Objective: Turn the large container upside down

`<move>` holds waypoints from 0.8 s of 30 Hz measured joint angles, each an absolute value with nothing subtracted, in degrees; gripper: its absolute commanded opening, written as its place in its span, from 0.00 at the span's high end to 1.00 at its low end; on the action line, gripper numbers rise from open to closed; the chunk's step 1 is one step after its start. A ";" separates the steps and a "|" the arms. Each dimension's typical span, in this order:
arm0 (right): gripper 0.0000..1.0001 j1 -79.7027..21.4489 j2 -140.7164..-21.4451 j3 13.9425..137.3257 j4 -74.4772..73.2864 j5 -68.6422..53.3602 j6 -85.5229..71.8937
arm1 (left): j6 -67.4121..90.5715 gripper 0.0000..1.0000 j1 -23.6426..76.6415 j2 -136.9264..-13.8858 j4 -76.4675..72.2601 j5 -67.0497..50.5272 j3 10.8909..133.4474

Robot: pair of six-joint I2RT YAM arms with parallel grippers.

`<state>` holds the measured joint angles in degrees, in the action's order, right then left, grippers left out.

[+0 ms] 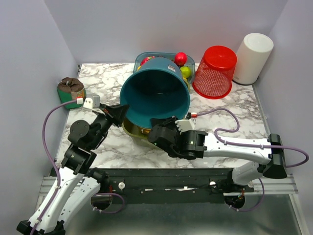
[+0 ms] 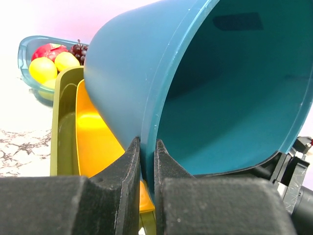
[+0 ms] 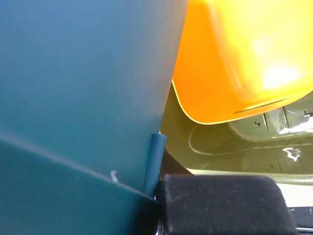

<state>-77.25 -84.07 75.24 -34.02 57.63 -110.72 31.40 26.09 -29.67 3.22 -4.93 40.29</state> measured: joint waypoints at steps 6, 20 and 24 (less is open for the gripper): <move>0.99 -77.43 -83.05 74.30 -31.51 59.00 -108.29 | 29.54 0.58 26.39 -29.76 4.89 -4.97 42.30; 0.99 -74.87 -81.25 73.60 -23.09 71.55 -101.71 | 27.35 0.43 28.21 -28.27 13.67 -11.60 44.40; 0.99 -74.52 -80.88 72.77 -22.90 75.70 -96.38 | 26.39 0.42 28.21 -27.53 15.73 -10.87 46.00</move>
